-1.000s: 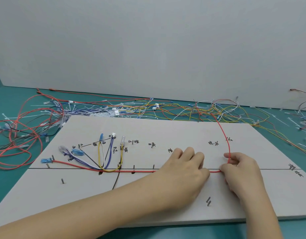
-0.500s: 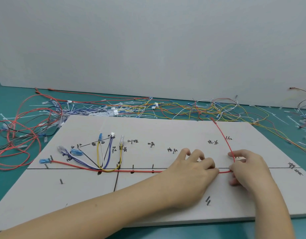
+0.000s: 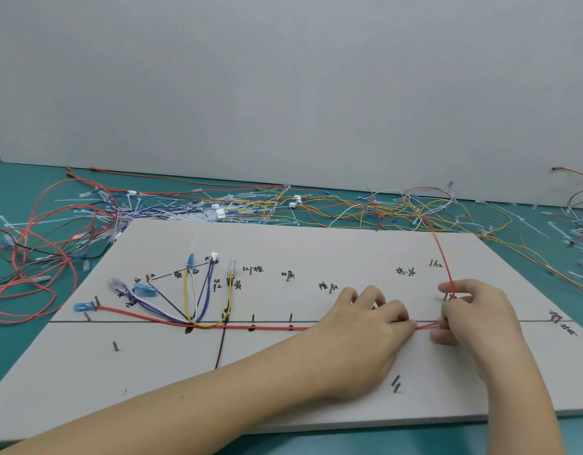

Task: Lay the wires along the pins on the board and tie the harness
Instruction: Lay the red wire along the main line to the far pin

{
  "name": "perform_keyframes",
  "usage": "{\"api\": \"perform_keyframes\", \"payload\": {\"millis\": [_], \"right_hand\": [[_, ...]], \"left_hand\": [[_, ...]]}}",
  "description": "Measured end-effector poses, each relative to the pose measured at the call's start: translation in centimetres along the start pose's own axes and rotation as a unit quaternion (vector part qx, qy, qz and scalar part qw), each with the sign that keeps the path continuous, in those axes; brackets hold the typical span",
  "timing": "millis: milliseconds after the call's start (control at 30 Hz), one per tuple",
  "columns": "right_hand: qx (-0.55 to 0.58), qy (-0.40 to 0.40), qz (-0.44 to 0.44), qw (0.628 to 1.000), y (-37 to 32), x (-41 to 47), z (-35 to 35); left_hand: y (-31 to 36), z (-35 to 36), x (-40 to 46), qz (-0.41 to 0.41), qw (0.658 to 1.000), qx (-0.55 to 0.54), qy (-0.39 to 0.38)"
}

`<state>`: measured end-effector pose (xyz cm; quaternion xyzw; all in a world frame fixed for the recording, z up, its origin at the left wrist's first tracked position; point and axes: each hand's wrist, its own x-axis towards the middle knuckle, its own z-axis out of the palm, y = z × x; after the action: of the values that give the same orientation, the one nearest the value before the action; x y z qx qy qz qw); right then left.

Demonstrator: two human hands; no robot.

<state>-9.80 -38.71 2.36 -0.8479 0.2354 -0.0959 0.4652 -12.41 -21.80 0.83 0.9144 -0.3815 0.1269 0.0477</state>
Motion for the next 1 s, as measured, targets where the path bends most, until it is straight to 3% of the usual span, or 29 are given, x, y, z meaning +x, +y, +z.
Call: {"api": "perform_keyframes", "payload": {"millis": [567, 833, 1000], "right_hand": [[-0.029, -0.018, 0.006, 0.999, -0.1, 0.0, -0.8], [-0.129, 0.008, -0.044, 0.991, -0.6, 0.0, 0.2], [-0.205, -0.006, -0.028, 0.978, -0.7, 1.6, 0.3]], "left_hand": [[-0.1, 0.2, -0.1, 0.000, 1.000, -0.015, -0.002], [0.0, 0.2, -0.1, 0.000, 1.000, -0.017, -0.003], [0.0, 0.1, 0.0, -0.001, 1.000, -0.009, -0.009]]}}
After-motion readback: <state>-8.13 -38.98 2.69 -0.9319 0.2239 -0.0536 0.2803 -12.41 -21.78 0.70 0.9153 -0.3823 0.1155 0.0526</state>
